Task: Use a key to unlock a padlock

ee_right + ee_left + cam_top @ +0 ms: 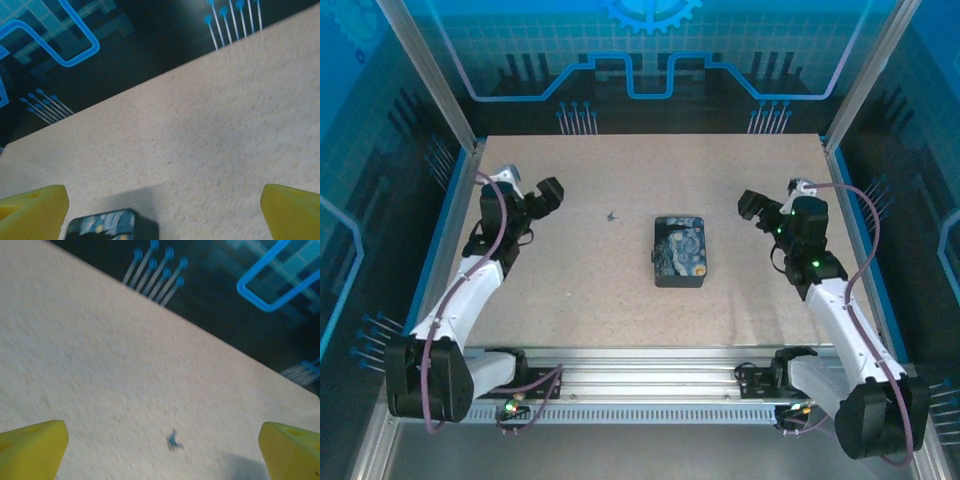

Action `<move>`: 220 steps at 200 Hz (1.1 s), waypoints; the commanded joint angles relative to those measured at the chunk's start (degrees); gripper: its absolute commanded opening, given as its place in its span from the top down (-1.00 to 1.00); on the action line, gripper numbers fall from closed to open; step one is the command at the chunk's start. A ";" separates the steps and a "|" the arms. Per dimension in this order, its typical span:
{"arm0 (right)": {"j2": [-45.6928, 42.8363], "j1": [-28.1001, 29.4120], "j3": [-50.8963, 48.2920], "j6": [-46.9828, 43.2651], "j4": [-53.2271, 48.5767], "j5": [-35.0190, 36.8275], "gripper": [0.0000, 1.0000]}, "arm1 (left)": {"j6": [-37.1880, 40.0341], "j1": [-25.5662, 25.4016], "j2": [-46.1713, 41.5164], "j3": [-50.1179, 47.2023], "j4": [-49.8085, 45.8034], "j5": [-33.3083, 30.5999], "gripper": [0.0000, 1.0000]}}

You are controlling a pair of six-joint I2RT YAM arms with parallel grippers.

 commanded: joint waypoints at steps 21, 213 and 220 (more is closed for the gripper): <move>4.27 2.08 4.10 4.57 -14.77 -6.75 -1.00 | -6.65 -5.42 1.49 1.23 -11.46 16.98 -0.87; 49.39 20.29 37.26 2.28 -23.87 -8.50 -0.81 | -7.20 -23.02 -2.84 -5.33 -18.68 15.11 -0.85; 50.02 21.04 38.19 1.66 -24.43 -8.80 -0.80 | -7.05 -23.02 -2.79 -5.07 -18.67 14.67 -0.85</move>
